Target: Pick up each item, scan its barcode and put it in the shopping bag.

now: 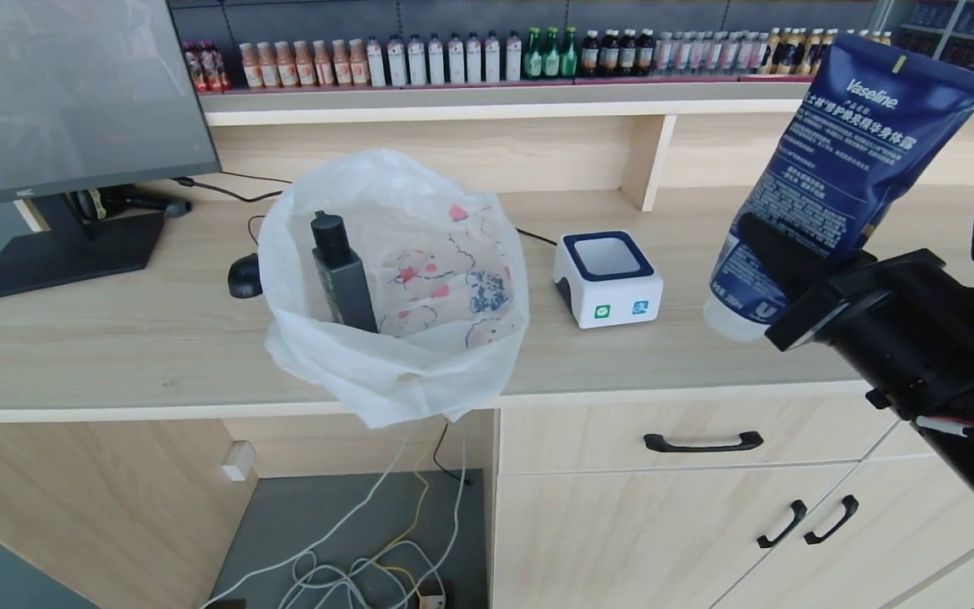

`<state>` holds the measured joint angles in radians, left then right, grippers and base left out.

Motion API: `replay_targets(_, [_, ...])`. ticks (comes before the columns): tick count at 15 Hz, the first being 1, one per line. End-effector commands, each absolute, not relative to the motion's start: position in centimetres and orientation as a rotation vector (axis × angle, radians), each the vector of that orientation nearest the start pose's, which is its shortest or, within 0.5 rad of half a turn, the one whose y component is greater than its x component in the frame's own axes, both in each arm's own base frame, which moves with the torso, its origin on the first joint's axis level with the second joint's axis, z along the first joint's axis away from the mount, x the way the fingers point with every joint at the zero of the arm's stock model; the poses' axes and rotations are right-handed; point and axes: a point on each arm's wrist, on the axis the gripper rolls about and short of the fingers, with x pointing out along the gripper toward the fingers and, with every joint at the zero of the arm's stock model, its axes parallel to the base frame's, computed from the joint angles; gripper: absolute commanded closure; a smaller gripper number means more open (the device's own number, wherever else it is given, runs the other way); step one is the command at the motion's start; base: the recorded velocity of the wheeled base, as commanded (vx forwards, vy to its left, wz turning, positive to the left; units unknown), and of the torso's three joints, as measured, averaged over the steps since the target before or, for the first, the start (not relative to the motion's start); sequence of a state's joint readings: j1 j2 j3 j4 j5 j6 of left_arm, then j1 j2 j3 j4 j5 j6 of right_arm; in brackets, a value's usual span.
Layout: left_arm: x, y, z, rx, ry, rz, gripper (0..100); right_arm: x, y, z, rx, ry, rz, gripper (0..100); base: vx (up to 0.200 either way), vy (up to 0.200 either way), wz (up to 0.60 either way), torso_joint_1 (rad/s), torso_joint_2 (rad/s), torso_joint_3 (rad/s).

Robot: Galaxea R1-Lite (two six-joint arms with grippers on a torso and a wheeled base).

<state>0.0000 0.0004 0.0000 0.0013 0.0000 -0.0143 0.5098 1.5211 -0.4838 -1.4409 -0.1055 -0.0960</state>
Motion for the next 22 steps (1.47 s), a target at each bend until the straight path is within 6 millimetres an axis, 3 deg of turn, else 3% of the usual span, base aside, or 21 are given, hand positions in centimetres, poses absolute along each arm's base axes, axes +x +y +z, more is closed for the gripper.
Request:
replay_targets(1, [-2.3,0.0,7.5,-0.012,0.000,0.000,0,20.7,11.1,22.6,0.020,-0.398,0.372,100,0.000,0.000,0.00,0.000,0.00,0.000])
replay_targets(8, [-2.3,0.0,7.5,-0.006,0.000,-0.002,0,20.4,10.0,23.3,-0.150,-0.461,0.349,100,0.000,0.000,0.00,0.000,0.00,0.000])
replay_targets(11, [-2.3,0.0,7.5,-0.006,0.000,0.000,0,21.8,9.5,23.4,-0.263,-0.478,0.351,100,0.000,0.000,0.00,0.000,0.00,0.000])
replay_targets(13, [-2.3,0.0,7.5,-0.006,0.000,0.000,0,22.8,10.3,23.4,-0.348,-0.502,0.348,100,0.000,0.000,0.00,0.000,0.00,0.000])
replay_targets(16, [-2.3,0.0,7.5,-0.006,0.000,-0.002,0,23.5,11.5,22.8,-0.635,-0.577,0.338,100,0.000,0.000,0.00,0.000,0.00,0.000])
replay_targets(20, [-2.3,0.0,7.5,-0.006,0.000,-0.002,0,26.5,13.6,22.3,-0.761,-0.710,0.328,100,0.000,0.000,0.00,0.000,0.00,0.000])
replay_targets(22, [-2.3,0.0,7.5,-0.006,0.000,-0.002,0,27.2,13.7,22.0,-0.846,-0.762,0.371,100,0.000,0.000,0.00,0.000,0.00,0.000])
